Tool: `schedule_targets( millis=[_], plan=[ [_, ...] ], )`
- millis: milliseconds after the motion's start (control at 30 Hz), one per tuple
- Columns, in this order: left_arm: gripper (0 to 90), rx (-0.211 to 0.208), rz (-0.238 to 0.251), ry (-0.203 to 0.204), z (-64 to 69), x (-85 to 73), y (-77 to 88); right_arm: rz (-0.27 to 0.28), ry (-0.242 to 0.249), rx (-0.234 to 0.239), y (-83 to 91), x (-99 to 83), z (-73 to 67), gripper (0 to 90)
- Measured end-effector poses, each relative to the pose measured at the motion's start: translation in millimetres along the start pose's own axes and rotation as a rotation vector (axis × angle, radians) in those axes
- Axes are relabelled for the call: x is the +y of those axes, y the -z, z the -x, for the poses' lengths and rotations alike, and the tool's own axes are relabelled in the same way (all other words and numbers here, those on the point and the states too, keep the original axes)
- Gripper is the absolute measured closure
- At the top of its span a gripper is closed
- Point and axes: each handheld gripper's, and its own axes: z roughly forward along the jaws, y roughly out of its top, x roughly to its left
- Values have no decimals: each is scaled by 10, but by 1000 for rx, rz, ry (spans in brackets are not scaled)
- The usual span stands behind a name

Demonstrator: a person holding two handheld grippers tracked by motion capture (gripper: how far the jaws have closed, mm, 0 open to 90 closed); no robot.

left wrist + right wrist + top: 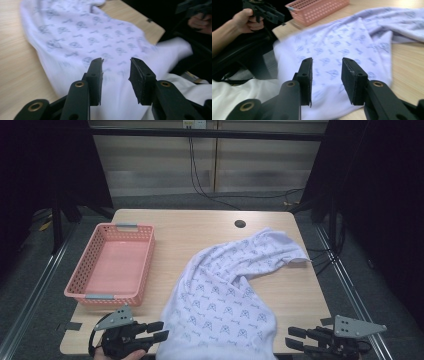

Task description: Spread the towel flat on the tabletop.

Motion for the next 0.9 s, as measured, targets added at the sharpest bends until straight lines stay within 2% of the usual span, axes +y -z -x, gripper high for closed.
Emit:
schedule_targets(
  millis=[33, 67, 133, 200, 233, 267, 333, 400, 433, 467, 500, 533, 567, 600, 633, 667, 700, 733, 767, 867, 900],
  plan=[
    [590, 0, 0, 0, 0, 0, 0, 0, 0, 0, 0, 0, 0, 613],
    [590, 2, 0, 5, -49, 22, -25, -10, -4, -21, -17, -9, 45, 608],
    [626, 23, 1, -14, -153, 76, -108, -31, 9, -59, -115, -9, 161, 600],
    [671, 19, -10, -5, -314, 157, -271, -69, 17, -94, -252, 16, 295, 612],
    [711, 26, -15, -15, -366, 188, -336, -89, 25, -99, -324, 36, 369, 615],
    [723, 10, -49, -25, -503, 276, -539, -122, 25, -124, -460, 87, 506, 652],
    [756, 23, -83, -52, -605, 355, -752, -162, 56, -140, -630, 147, 653, 674],
    [761, 0, -124, -37, -727, 409, -949, -198, 61, -158, -812, 192, 808, 685],
    [761, 0, -124, -37, -727, 409, -949, -198, 61, -158, -812, 192, 808, 685],
    [761, 19, -133, -33, -774, 423, -1033, -218, 67, -156, -904, 207, 874, 684],
    [767, 23, -148, -22, -863, 429, -1164, -254, 66, -174, -1081, 222, 987, 662],
    [767, 42, -160, -25, -892, 425, -1211, -274, 67, -169, -1159, 223, 1026, 648],
    [767, 58, -174, -39, -914, 417, -1240, -291, 82, -187, -1231, 222, 1048, 634],
    [766, 60, -183, -35, -933, 400, -1256, -304, 86, -192, -1294, 216, 1073, 621],
    [764, 60, -183, -35, -933, 400, -1256, -304, 86, -192, -1294, 216, 1073, 621],
    [764, 62, -181, -30, -946, 373, -1265, -318, 86, -185, -1390, 196, 1111, 599],
    [764, 67, -202, -31, -945, 338, -1275, -318, 86, -185, -1390, 196, 1111, 599],
    [767, 68, -205, -52, -932, 296, -1261, -336, 91, -190, -1453, 175, 1114, 607],
    [782, 78, -217, -42, -930, 294, -1241, -338, 90, -179, -1467, 163, 1109, 644],
    [836, 95, -231, -61, -907, 255, -1171, -333, 83, -171, -1436, 153, 1065, 872],
    [850, 97, -231, -58, -897, 233, -1142, -322, 70, -162, -1400, 156, 1051, 880]
  ],
)
